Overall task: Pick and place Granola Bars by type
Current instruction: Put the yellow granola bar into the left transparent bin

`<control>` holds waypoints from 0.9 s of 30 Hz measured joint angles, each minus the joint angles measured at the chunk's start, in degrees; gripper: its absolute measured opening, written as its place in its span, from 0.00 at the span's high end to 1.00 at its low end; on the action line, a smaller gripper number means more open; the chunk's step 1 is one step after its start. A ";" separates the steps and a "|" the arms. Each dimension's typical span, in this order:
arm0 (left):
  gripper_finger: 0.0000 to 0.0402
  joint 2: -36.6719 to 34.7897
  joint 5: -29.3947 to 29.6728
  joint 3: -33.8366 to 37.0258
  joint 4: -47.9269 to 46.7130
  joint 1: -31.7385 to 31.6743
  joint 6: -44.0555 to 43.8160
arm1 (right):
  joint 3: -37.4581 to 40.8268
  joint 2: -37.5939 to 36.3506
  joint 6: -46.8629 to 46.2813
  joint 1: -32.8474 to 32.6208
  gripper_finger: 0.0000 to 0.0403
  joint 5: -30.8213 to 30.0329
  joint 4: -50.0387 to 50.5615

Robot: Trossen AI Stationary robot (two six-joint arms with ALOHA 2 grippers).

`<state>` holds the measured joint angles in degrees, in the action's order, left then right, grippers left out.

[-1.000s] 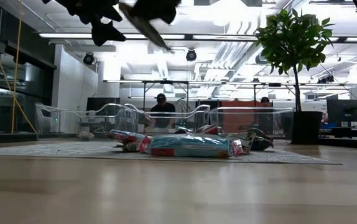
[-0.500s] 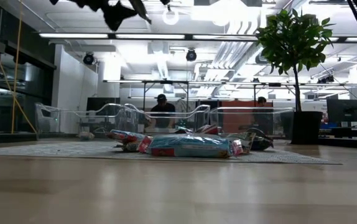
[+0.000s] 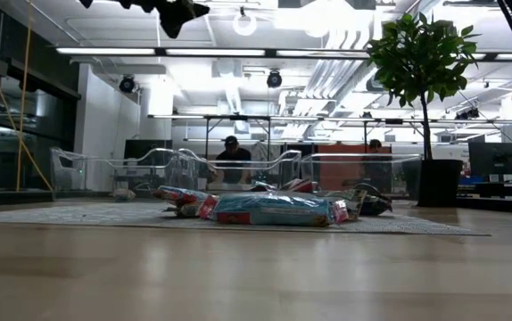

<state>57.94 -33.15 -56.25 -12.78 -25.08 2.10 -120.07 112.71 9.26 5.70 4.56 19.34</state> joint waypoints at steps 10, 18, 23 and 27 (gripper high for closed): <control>0.52 -0.01 3.03 0.00 -0.15 0.00 0.07 | 0.00 0.00 0.15 0.19 0.71 0.02 0.08; 0.69 -0.03 6.93 0.00 -0.11 -0.02 -0.89 | 0.00 0.00 0.20 1.42 0.71 -0.15 0.15; 0.71 -0.03 8.27 0.00 -0.16 -0.02 -1.05 | 0.00 0.00 0.03 2.38 0.71 1.90 0.26; 0.71 -0.03 8.73 -0.02 -0.67 -0.02 -1.44 | 0.00 -0.22 0.17 2.68 0.70 2.69 1.06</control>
<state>57.91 -24.43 -56.26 -13.44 -25.10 0.67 -120.07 112.48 9.43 8.38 7.24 20.40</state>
